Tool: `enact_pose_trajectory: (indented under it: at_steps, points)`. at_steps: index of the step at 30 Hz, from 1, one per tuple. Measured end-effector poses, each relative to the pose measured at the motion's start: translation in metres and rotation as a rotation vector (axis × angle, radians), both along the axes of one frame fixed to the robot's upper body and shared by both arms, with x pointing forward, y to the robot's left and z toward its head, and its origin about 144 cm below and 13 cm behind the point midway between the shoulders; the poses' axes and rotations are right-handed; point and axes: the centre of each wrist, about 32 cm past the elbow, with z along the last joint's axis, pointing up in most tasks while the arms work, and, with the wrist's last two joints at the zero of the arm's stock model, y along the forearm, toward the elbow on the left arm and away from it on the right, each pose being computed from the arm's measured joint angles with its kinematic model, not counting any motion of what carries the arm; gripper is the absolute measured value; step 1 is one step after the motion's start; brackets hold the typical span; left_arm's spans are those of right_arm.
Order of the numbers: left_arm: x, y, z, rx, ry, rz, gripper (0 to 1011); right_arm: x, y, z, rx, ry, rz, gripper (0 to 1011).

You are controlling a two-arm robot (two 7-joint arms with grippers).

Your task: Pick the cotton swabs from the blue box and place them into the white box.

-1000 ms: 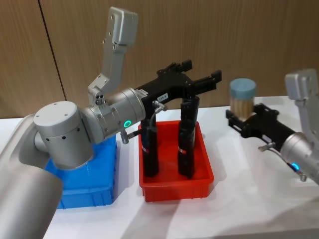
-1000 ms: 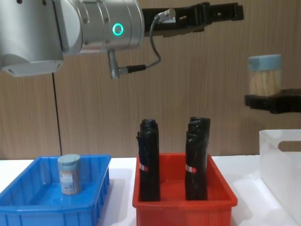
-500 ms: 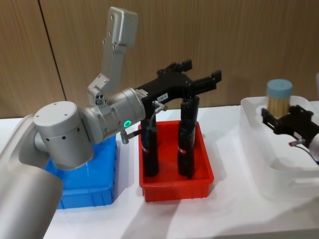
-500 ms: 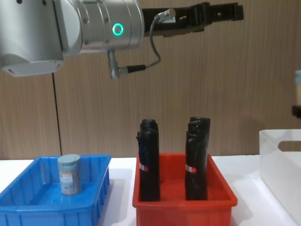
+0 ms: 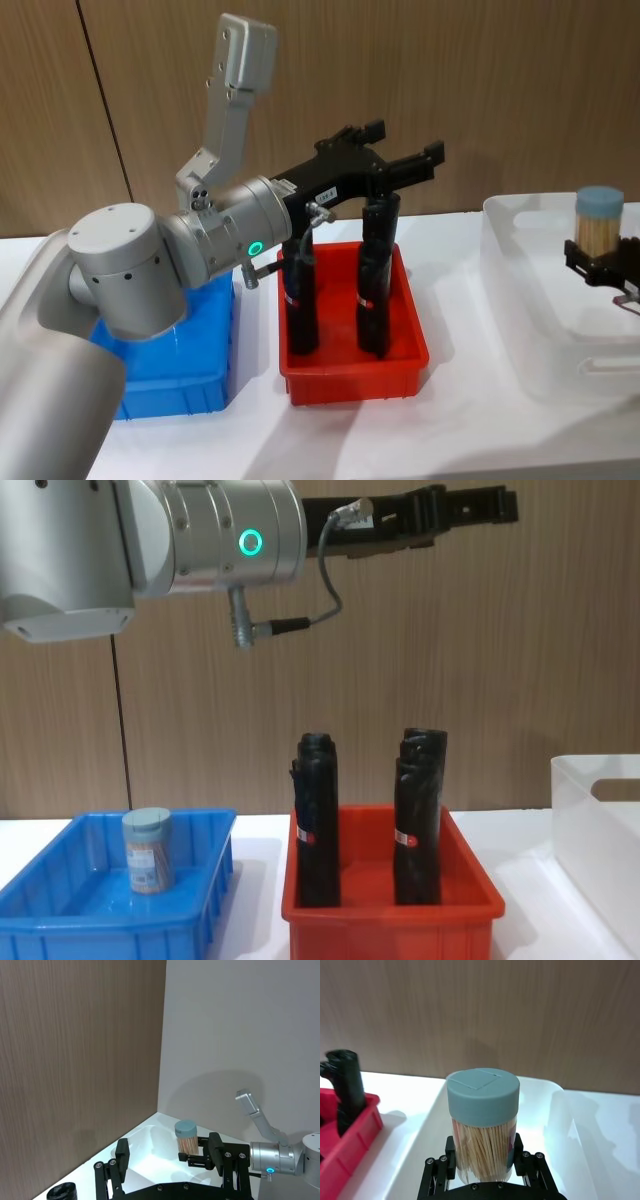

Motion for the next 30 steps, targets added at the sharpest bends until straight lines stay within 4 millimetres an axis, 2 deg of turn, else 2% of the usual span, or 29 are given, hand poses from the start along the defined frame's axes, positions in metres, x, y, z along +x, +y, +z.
enact_pose_trajectory:
  at_steps: [4, 7, 11, 14, 15, 18, 30]
  points:
    - [0.0, 0.0, 0.0, 0.0, 0.0, 0.0, 1003, 0.002, -0.006, -0.004, 0.006, 0.023, -0.016, 623]
    - [0.0, 0.0, 0.0, 0.0, 0.0, 0.0, 1003, 0.004, -0.01, -0.007, 0.008, 0.036, -0.026, 662]
    - [0.0, 0.0, 0.0, 0.0, 0.0, 0.0, 1003, 0.004, -0.013, -0.01, 0.011, 0.05, -0.034, 814]
    - [0.0, 0.0, 0.0, 0.0, 0.0, 0.0, 1003, 0.005, -0.016, -0.012, 0.014, 0.059, -0.042, 868]
    - [0.0, 0.0, 0.0, 0.0, 0.0, 0.0, 1003, 0.005, -0.016, -0.012, 0.015, 0.059, -0.042, 922]
    - [0.0, 0.0, 0.0, 0.0, 0.0, 0.0, 1003, 0.005, -0.018, -0.013, 0.018, 0.06, -0.045, 994]
    - [0.0, 0.0, 0.0, 0.0, 0.0, 0.0, 1003, 0.0, -0.023, -0.015, 0.023, 0.049, -0.05, 1002]
